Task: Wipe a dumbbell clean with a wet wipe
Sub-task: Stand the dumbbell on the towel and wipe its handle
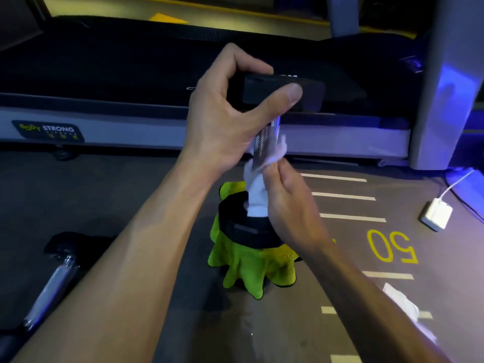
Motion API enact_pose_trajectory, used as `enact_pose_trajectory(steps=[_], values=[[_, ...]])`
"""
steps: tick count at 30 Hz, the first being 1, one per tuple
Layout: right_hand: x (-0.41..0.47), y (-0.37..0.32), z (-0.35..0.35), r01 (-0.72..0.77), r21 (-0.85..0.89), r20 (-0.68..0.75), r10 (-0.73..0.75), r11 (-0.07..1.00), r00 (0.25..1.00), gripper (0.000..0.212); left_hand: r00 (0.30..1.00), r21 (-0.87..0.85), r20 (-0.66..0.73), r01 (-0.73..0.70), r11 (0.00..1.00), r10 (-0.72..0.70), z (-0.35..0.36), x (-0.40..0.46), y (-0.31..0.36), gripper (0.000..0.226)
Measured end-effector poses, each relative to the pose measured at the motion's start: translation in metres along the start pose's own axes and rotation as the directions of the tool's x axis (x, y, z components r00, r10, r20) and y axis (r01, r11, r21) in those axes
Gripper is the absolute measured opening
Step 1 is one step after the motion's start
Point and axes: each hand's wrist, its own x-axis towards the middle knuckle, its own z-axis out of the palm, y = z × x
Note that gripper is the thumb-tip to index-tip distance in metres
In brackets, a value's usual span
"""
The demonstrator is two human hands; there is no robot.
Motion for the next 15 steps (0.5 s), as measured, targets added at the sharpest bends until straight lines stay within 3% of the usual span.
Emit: enact_pose_trajectory(steps=[3, 5, 6, 7, 8, 10, 15], values=[[-0.007, 0.02, -0.009, 0.067, -0.155, 0.054, -0.059, 0.986, 0.997, 0.028, 0.998, 0.055, -0.01, 0.055, 0.997, -0.054, -0.009, -0.015, -0.018, 0.084], [-0.014, 0.025, -0.012, 0.121, -0.124, 0.022, -0.119, 0.985, 0.993, 0.019, 0.954, -0.027, 0.031, 0.297, 0.954, -0.297, -0.01, -0.037, -0.029, 0.12], [-0.017, 0.028, -0.01, 0.148, -0.127, 0.003, -0.149, 0.981, 0.989, 0.016, 0.906, -0.063, 0.092, 0.42, 0.905, -0.413, -0.008, -0.048, -0.031, 0.118], [-0.019, 0.029, -0.009, 0.162, -0.137, -0.024, -0.167, 0.977, 0.986, 0.014, 0.861, -0.086, 0.179, 0.496, 0.864, -0.476, -0.004, -0.057, -0.033, 0.1], [-0.021, 0.03, -0.008, 0.16, -0.153, -0.056, -0.17, 0.975, 0.984, 0.012, 0.834, -0.085, 0.25, 0.525, 0.847, -0.492, 0.002, -0.064, -0.036, 0.071], [-0.026, 0.03, -0.005, 0.158, -0.181, -0.101, -0.178, 0.971, 0.979, 0.01, 0.841, -0.082, 0.228, 0.519, 0.851, -0.491, 0.012, -0.07, -0.039, 0.03], [-0.038, 0.032, 0.0, 0.128, -0.197, -0.201, -0.168, 0.972, 0.965, 0.023, 0.87, -0.057, 0.151, 0.482, 0.874, -0.469, 0.016, -0.075, -0.03, 0.038]])
